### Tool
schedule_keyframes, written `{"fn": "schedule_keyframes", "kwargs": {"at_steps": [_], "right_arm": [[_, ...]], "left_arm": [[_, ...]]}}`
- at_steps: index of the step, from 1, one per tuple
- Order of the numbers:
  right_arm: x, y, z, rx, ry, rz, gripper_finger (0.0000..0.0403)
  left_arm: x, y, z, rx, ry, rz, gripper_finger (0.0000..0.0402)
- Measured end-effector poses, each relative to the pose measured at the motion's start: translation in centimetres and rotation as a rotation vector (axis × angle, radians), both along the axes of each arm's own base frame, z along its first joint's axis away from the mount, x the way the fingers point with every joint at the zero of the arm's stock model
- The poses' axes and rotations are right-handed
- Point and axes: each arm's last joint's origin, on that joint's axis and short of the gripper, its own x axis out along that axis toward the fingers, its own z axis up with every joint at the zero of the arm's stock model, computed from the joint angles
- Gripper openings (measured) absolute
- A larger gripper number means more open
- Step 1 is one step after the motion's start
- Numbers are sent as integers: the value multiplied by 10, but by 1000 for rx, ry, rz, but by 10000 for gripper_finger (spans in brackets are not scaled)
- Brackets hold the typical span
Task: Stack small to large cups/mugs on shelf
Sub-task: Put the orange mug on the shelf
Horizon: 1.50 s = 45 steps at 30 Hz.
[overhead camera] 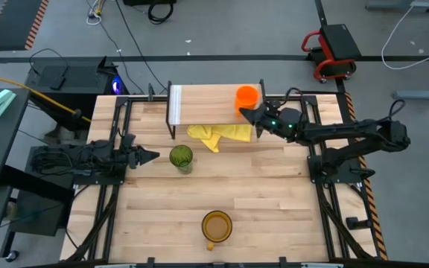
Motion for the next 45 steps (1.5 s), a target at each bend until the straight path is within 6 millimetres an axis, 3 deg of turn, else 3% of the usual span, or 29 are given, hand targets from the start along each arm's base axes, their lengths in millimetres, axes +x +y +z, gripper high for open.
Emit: {"fn": "schedule_keyframes", "kwargs": {"at_steps": [9,24,45], "right_arm": [[21,-4,-8,12,46,30,0],[17,-16,-8,38,35,18,0],[15,-19,-12,90,47,-24,3]], "left_arm": [[0,0,0,0,1,0,86],[0,0,-3,2,36,-1,84],[0,0,-3,1,36,0,86]]}}
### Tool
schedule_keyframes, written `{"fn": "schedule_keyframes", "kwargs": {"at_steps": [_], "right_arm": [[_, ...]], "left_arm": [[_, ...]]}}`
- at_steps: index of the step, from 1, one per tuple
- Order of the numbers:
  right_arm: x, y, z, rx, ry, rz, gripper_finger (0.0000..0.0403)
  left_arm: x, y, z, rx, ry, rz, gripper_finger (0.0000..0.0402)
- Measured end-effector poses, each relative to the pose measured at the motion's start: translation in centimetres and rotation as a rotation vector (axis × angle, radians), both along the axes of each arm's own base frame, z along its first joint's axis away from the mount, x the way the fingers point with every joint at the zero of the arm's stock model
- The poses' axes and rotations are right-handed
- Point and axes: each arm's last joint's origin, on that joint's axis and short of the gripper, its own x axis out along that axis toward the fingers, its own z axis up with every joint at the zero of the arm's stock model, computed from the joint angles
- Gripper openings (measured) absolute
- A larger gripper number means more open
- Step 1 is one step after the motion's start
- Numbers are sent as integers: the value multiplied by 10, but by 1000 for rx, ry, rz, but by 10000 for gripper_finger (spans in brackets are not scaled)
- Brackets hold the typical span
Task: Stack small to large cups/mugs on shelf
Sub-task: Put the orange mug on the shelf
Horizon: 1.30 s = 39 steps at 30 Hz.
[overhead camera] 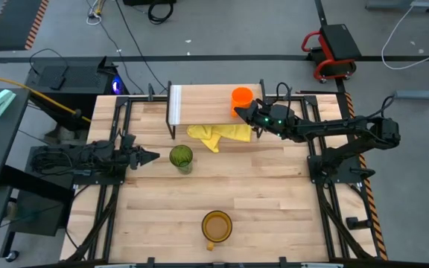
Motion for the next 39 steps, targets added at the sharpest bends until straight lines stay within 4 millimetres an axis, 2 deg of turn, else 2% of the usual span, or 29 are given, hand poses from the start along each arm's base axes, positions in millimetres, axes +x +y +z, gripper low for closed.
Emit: {"fn": "schedule_keyframes", "kwargs": {"at_steps": [3,12,18,28,39], "right_arm": [[0,0,0,0,0,1,9],[0,0,1,-6,-8,3,71],[-2,3,7,-15,-27,3,96],[-3,16,11,-33,-20,8,107],[-4,20,1,20,67,-29,110]], "left_arm": [[0,0,0,0,0,0,83],[0,0,0,0,-1,0,86],[0,0,0,0,-1,0,88],[0,0,0,0,-1,0,88],[0,0,0,0,-1,0,84]]}}
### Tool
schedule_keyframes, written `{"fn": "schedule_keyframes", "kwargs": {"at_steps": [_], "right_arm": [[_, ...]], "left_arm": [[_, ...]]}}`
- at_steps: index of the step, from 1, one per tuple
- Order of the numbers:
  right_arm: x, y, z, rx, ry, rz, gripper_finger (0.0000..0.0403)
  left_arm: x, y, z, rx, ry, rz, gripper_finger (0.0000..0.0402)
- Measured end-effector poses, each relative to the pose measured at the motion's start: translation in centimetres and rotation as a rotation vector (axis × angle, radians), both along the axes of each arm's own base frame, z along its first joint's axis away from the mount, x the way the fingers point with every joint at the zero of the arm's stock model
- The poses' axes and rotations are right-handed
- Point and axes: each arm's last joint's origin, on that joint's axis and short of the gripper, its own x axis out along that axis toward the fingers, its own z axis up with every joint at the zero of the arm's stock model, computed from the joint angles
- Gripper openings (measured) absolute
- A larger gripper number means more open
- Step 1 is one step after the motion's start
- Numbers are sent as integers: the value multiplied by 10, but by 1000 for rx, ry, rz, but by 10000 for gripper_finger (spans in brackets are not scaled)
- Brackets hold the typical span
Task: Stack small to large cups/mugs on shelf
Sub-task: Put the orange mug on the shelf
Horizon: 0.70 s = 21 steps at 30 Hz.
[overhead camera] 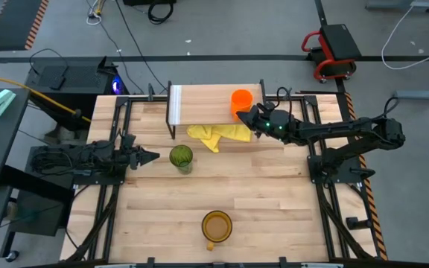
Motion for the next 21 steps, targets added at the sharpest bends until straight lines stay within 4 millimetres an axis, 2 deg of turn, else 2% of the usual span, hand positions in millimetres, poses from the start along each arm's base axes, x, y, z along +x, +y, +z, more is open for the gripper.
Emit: {"fn": "schedule_keyframes", "kwargs": {"at_steps": [21], "right_arm": [[3,18,1,-52,20,-62,136]], "left_arm": [[0,0,0,0,0,0,86]]}}
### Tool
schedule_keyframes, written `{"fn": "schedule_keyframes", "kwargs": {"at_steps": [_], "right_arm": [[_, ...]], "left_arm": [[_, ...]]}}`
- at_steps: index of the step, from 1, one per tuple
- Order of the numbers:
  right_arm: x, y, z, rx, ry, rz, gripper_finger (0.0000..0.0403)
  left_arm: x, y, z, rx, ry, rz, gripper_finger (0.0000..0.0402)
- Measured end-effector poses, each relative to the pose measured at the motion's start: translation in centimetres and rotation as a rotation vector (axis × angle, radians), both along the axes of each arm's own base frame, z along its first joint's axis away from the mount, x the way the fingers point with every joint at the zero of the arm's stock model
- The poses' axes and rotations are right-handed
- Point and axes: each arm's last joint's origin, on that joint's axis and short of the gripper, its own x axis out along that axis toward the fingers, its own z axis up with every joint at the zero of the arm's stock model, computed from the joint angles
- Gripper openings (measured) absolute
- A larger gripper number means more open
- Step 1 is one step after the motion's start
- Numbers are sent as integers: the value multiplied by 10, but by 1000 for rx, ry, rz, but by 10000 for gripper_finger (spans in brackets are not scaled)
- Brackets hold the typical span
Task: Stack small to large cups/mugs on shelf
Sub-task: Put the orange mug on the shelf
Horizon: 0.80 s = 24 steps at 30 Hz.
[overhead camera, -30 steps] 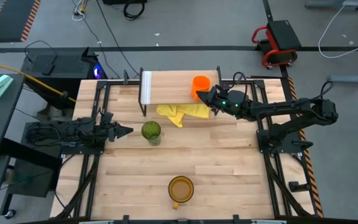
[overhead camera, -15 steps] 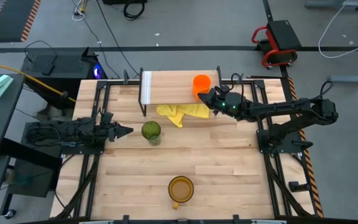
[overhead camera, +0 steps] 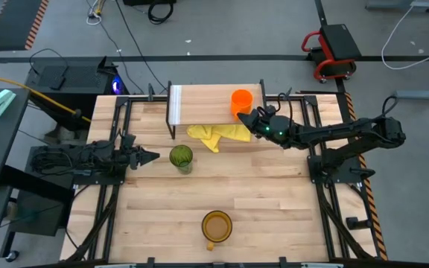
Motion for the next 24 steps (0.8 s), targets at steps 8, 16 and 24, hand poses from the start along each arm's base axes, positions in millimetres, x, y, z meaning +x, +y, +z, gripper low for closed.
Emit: {"fn": "schedule_keyframes", "kwargs": {"at_steps": [8,16,24], "right_arm": [[1,10,0,-33,14,-39,140],[2,25,0,-57,25,-24,142],[3,49,1,-75,30,30,142]], "left_arm": [[0,0,0,1,0,-1,89],[0,0,0,1,0,0,83],[1,0,8,-8,-87,0,91]]}}
